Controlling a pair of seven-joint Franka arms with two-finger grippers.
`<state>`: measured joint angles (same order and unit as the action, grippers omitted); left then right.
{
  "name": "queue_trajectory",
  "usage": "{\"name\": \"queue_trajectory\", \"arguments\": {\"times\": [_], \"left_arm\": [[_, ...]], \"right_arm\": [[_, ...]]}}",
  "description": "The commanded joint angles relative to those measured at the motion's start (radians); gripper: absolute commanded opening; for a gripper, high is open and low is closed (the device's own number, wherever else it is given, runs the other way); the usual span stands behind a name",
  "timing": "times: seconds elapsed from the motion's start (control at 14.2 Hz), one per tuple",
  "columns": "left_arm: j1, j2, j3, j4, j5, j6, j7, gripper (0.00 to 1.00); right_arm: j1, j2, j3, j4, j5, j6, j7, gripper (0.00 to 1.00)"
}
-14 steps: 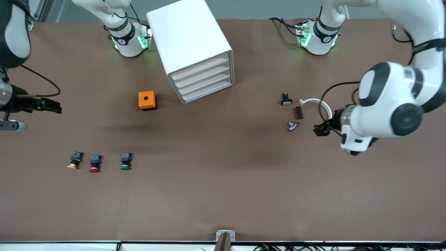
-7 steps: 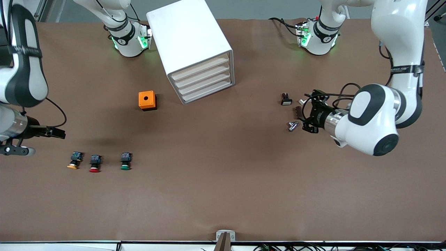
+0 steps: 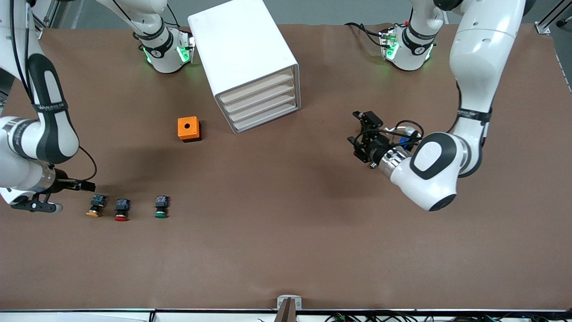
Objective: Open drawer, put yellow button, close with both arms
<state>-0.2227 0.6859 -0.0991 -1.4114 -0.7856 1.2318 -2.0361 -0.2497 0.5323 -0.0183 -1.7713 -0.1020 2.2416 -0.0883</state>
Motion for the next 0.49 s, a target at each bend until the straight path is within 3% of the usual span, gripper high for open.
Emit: {"name": "queue_trajectory", "arguments": {"times": [0.0, 0.21, 0.42], "left_arm": [[-0.065, 0.026, 0.006, 0.029, -0.067, -0.025, -0.039, 1.0], [-0.127, 0.052, 0.007, 0.026, -0.165, -0.005, -0.068, 0.98], [-0.179, 0.073, 0.007, 0.026, -0.233, 0.05, -0.085, 0.72]], "right_arm": [[-0.013, 0.052, 0.023, 0.015, -0.002, 0.061, -0.011, 1.0], [-0.008, 0.113, 0.027, 0.018, -0.001, 0.167, -0.007, 1.0], [-0.016, 0.13, 0.043, 0.023, -0.001, 0.179, -0.001, 1.0]]}}
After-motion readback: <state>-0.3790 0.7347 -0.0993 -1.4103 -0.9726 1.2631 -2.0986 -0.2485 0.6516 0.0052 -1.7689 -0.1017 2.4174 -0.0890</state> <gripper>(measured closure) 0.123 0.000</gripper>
